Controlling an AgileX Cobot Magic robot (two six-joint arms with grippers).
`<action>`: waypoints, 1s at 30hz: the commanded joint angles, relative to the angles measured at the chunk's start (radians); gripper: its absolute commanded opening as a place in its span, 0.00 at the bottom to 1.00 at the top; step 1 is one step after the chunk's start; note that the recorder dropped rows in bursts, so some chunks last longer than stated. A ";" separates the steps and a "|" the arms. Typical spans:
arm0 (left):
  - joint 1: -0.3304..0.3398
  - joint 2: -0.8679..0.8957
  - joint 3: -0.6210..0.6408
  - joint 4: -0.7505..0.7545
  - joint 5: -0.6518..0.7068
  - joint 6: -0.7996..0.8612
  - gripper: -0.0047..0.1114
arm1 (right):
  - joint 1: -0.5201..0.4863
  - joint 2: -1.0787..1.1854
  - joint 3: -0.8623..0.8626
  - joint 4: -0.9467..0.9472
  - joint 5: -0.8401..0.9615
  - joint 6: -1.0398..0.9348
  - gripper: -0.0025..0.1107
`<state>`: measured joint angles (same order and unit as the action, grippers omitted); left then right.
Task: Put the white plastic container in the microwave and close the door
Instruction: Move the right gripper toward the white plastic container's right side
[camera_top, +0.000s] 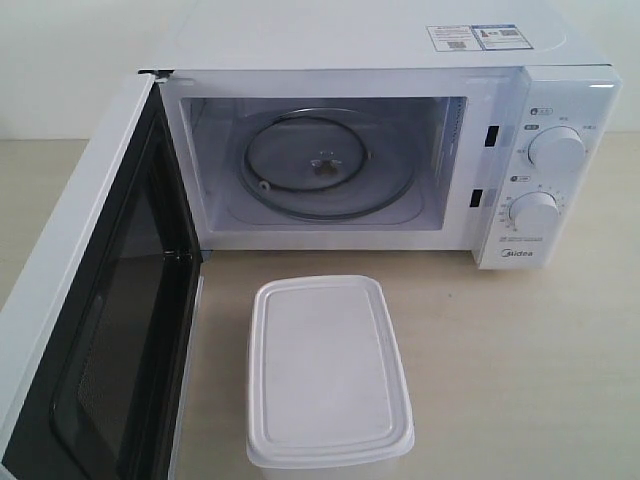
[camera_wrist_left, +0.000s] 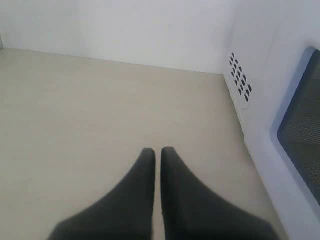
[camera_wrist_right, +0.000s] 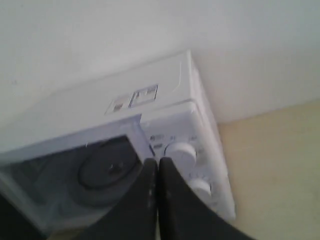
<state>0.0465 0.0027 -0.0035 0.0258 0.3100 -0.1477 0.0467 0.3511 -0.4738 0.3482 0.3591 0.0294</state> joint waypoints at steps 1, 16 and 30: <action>0.002 -0.003 0.004 -0.003 -0.004 -0.002 0.08 | -0.004 0.176 -0.077 0.286 0.157 -0.320 0.02; 0.002 -0.003 0.004 -0.003 -0.004 -0.002 0.08 | -0.004 0.826 -0.269 0.841 0.575 -0.859 0.02; 0.002 -0.003 0.004 -0.003 -0.004 -0.002 0.08 | -0.003 1.103 -0.164 1.206 0.862 -1.251 0.02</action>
<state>0.0465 0.0027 -0.0035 0.0258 0.3100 -0.1477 0.0467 1.4514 -0.6408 1.5326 1.2024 -1.1858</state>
